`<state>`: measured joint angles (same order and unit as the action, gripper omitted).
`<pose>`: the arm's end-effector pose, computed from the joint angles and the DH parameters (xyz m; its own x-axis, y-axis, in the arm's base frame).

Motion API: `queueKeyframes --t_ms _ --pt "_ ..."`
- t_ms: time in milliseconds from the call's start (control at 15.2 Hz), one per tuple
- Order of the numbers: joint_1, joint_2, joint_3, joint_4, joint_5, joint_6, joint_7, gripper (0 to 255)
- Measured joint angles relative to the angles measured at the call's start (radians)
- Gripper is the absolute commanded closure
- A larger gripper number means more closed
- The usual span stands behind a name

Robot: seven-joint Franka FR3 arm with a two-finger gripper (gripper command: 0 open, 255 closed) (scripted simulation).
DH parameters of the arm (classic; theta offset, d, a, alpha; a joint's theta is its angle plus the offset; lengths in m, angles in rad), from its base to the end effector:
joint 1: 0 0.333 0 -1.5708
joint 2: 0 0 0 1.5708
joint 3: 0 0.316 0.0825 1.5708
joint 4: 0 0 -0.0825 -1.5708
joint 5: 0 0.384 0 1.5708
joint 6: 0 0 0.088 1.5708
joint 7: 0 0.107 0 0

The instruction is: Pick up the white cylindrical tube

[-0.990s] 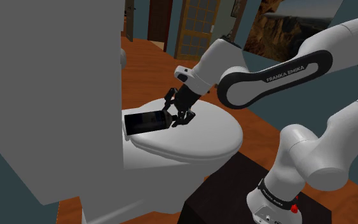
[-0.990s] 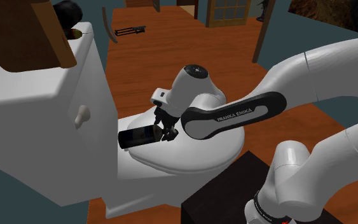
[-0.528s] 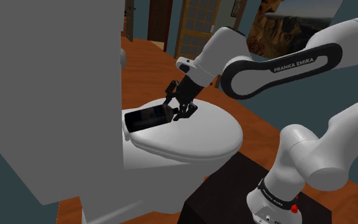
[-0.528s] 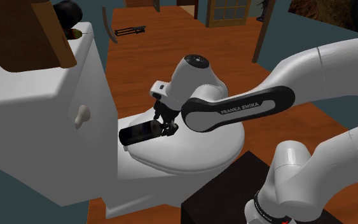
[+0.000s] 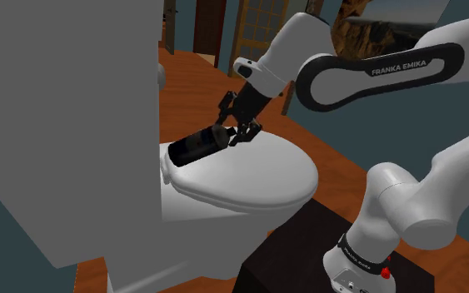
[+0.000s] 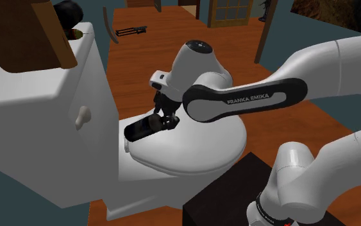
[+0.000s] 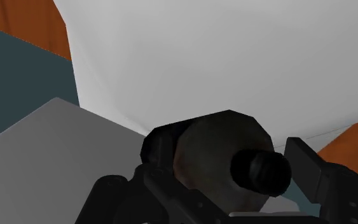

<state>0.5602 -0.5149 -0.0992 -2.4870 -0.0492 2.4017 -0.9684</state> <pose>0.3840 0.1866 0.5129 0.0644 0.9691 0.2381 0.9291 -0.1453 0.3400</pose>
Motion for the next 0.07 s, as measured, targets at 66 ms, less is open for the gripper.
queueKeyframes --t_ms 66 --pt "0.0 -0.003 0.001 0.006 0.0 -0.01 0.0 255"
